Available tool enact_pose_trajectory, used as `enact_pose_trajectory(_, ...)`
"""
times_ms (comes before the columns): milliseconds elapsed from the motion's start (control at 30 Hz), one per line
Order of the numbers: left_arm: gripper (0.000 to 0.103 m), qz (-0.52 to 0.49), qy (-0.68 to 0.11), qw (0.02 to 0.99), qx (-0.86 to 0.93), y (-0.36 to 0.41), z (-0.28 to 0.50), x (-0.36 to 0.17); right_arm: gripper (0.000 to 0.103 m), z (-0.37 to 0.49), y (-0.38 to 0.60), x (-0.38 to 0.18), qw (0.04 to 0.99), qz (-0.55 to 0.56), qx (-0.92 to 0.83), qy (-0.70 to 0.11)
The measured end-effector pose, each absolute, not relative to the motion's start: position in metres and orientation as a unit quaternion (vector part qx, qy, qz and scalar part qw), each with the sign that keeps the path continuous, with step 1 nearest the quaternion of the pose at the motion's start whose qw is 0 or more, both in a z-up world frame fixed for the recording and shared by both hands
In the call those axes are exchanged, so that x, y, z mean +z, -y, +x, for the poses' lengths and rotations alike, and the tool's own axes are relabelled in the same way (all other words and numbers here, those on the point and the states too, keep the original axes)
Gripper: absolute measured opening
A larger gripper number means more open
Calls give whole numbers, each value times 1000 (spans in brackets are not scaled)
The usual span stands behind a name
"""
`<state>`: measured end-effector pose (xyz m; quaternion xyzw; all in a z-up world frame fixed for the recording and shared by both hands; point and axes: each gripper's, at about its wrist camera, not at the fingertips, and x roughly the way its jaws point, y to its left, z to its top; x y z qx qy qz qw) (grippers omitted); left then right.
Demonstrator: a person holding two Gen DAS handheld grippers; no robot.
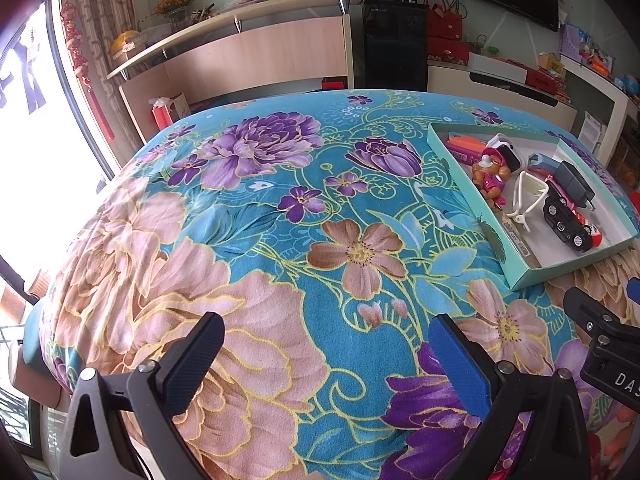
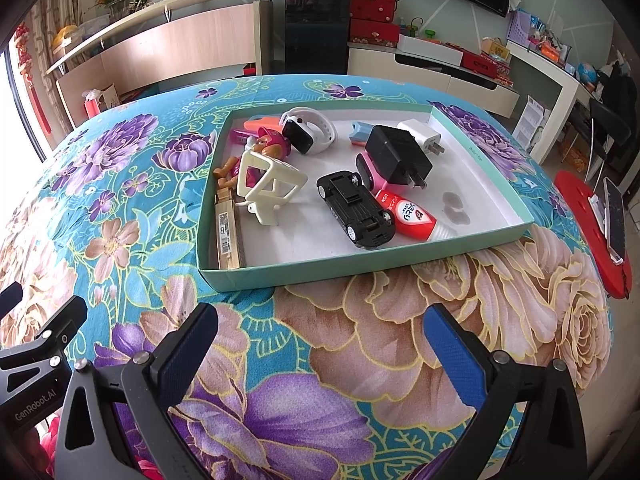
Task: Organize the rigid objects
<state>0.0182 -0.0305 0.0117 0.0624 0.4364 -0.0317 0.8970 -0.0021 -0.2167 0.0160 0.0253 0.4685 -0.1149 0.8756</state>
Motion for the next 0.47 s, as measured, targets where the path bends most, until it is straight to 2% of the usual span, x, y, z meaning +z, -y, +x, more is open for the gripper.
enact_pose_trajectory(467,103,59,-438,896,-30,28,18,11,102,-2,217,15,875,24,-114,-471)
